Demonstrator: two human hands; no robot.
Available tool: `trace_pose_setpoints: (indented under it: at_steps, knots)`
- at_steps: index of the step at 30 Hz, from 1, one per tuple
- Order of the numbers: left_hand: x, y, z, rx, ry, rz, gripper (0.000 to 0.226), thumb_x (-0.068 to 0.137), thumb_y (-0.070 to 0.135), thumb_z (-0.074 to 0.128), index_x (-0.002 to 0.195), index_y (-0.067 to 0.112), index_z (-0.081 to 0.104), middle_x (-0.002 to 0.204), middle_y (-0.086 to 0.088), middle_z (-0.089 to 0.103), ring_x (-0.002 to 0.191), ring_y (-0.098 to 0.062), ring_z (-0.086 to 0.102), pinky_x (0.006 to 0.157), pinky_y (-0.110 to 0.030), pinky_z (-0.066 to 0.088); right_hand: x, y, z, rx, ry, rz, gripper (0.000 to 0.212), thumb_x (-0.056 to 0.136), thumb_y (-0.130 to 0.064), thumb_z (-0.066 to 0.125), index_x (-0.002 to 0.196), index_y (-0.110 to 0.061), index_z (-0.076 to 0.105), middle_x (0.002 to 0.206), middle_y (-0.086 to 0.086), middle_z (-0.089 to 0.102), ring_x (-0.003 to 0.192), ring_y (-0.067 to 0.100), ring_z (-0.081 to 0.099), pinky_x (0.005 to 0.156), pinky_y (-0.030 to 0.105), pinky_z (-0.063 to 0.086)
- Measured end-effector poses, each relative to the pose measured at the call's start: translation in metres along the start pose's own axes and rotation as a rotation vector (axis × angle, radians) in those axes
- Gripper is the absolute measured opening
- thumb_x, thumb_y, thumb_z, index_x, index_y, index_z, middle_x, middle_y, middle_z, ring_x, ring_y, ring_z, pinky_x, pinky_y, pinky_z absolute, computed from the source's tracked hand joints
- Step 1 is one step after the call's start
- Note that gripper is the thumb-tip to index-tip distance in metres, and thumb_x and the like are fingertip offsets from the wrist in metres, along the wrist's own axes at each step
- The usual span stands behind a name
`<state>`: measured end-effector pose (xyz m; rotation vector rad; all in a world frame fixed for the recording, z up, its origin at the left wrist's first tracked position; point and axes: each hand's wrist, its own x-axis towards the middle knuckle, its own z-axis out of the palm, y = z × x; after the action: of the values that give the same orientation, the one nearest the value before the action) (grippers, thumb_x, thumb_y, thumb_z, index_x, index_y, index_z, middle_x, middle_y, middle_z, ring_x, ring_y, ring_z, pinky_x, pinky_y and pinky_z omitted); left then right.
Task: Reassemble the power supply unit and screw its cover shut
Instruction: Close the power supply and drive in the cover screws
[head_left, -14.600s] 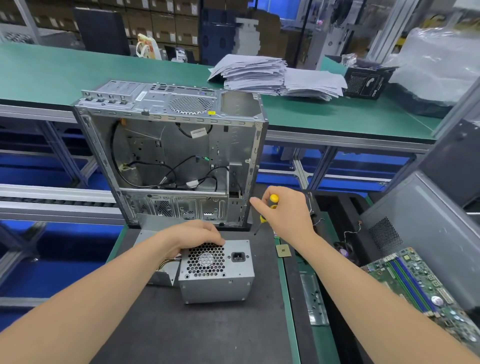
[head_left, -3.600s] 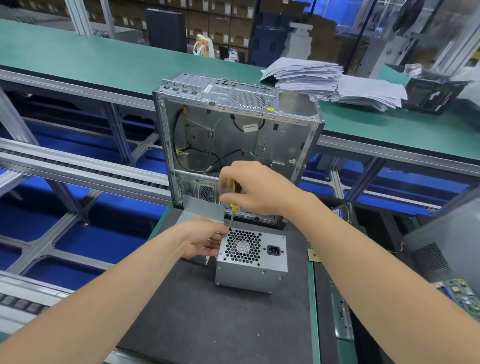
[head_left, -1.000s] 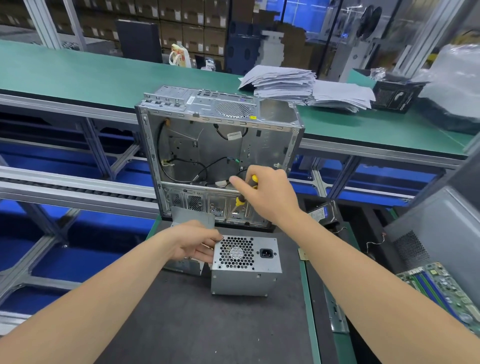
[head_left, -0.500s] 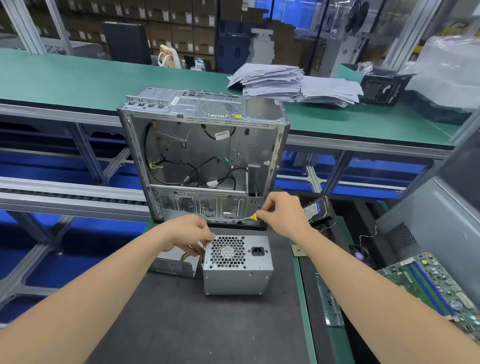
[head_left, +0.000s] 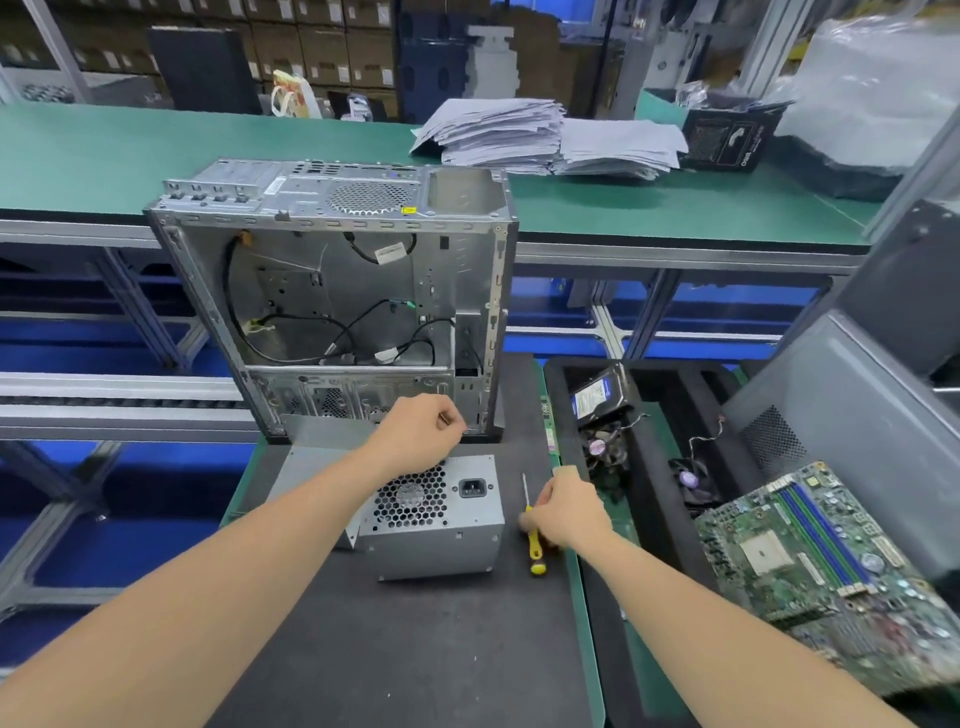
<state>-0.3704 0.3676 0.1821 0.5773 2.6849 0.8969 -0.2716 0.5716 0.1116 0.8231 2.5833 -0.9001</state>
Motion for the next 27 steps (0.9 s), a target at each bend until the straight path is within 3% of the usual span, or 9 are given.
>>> trace_pose_setpoints:
  at_steps: [4, 14, 17, 20, 24, 27]
  knots:
    - [0.006, 0.011, 0.012, 0.037, -0.011, 0.020, 0.013, 0.099, 0.030, 0.057, 0.094, 0.029, 0.070, 0.086, 0.013, 0.073, 0.078, -0.003, 0.066, 0.065, -0.018, 0.045, 0.001, 0.012, 0.004, 0.111, -0.126, -0.005, 0.025, 0.075, -0.019, 0.085, 0.075, -0.012, 0.061, 0.075, 0.018, 0.077, 0.057, 0.027, 0.068, 0.066, 0.042, 0.066]
    - [0.022, 0.053, 0.044, 0.097, -0.044, 0.094, 0.013, 0.097, 0.027, 0.058, 0.091, 0.032, 0.069, 0.091, 0.013, 0.069, 0.086, -0.003, 0.062, 0.068, -0.019, 0.045, 0.011, 0.032, 0.003, 0.244, -0.326, -0.113, 0.033, 0.080, -0.015, 0.090, 0.090, -0.011, 0.059, 0.084, 0.021, 0.078, 0.060, 0.025, 0.070, 0.070, 0.042, 0.066]
    - [0.021, 0.063, 0.051, 0.133, -0.067, 0.103, 0.014, 0.098, 0.026, 0.056, 0.095, 0.030, 0.068, 0.090, 0.012, 0.067, 0.086, -0.010, 0.065, 0.074, -0.029, 0.055, 0.015, 0.034, 0.001, 0.250, -0.369, -0.134, 0.039, 0.078, -0.024, 0.093, 0.093, -0.011, 0.059, 0.083, 0.019, 0.078, 0.057, 0.022, 0.071, 0.061, 0.036, 0.064]
    - [0.019, 0.075, 0.057, 0.237, -0.075, 0.116, 0.013, 0.099, 0.027, 0.053, 0.097, 0.028, 0.065, 0.092, 0.008, 0.068, 0.086, -0.017, 0.066, 0.078, -0.038, 0.057, 0.024, 0.041, -0.019, 0.201, -0.288, -0.189, 0.033, 0.087, -0.034, 0.083, 0.095, -0.008, 0.063, 0.079, 0.013, 0.077, 0.055, 0.020, 0.071, 0.054, 0.031, 0.061]
    - [0.017, 0.097, 0.072, 0.431, -0.074, 0.185, 0.013, 0.101, 0.024, 0.047, 0.100, 0.026, 0.061, 0.095, 0.004, 0.066, 0.085, -0.021, 0.063, 0.076, -0.040, 0.057, 0.042, 0.069, -0.068, -0.021, -0.095, -0.218, 0.015, 0.097, -0.018, 0.062, 0.096, -0.006, 0.070, 0.087, 0.013, 0.078, 0.073, 0.027, 0.076, 0.076, 0.040, 0.065]
    - [0.017, 0.113, 0.099, 0.499, -0.120, 0.214, 0.015, 0.101, 0.016, 0.046, 0.104, 0.022, 0.059, 0.106, -0.001, 0.065, 0.094, -0.026, 0.063, 0.079, -0.040, 0.055, 0.050, 0.092, -0.092, -0.309, -0.142, -0.252, 0.021, 0.096, -0.009, 0.056, 0.099, -0.008, 0.077, 0.101, 0.011, 0.078, 0.088, 0.028, 0.075, 0.089, 0.036, 0.061]
